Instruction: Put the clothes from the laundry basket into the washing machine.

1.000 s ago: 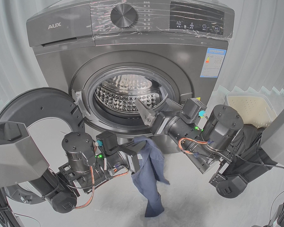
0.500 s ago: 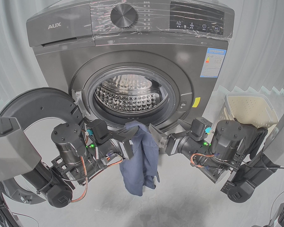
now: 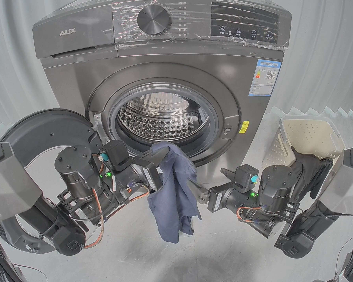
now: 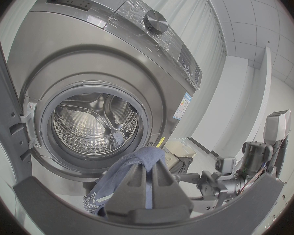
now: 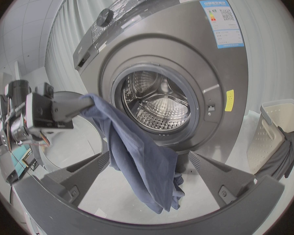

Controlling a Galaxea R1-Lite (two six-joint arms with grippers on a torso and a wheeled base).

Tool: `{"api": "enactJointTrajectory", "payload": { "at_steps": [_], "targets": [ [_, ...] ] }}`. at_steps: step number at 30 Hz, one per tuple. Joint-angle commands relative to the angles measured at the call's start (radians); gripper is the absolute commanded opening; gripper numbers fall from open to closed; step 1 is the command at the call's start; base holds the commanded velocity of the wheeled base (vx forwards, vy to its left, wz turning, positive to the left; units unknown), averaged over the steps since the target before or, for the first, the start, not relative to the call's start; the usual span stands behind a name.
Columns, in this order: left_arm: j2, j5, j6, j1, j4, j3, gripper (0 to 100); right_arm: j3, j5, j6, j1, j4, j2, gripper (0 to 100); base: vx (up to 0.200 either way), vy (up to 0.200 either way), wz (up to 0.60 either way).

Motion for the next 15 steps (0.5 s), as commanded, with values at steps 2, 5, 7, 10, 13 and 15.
{"api": "enactJointTrajectory", "payload": {
  "at_steps": [2, 5, 7, 10, 13, 15],
  "targets": [
    [-0.017, -0.001, -0.002, 0.0, -0.002, 0.006, 0, -0.004, -0.001, 0.0, -0.008, -0.003, 0.051, 100, 0.0, 0.0, 0.0],
    [-0.031, -0.007, -0.004, 0.0, -0.004, 0.012, 0, -0.013, 0.001, 0.0, -0.013, -0.006, 0.06, 100, 0.0, 0.0, 0.0],
    [-0.033, -0.007, -0.007, -0.002, -0.005, 0.012, 0, -0.024, 0.002, 0.0, -0.023, -0.011, 0.076, 100, 0.0, 0.0, 0.0],
    [-0.033, -0.007, -0.007, -0.006, -0.007, 0.015, 0, -0.03, 0.007, 0.0, -0.023, -0.014, 0.083, 100, 0.0, 0.0, 0.0],
    [-0.033, -0.006, -0.007, -0.011, -0.013, 0.018, 0, -0.05, 0.018, 0.0, -0.02, -0.015, 0.09, 100, 0.0, 0.0, 0.0],
    [-0.033, -0.006, -0.007, -0.012, -0.013, 0.018, 0, -0.059, 0.018, 0.0, -0.016, -0.015, 0.093, 100, 0.0, 0.0, 0.0]
  ]
}}
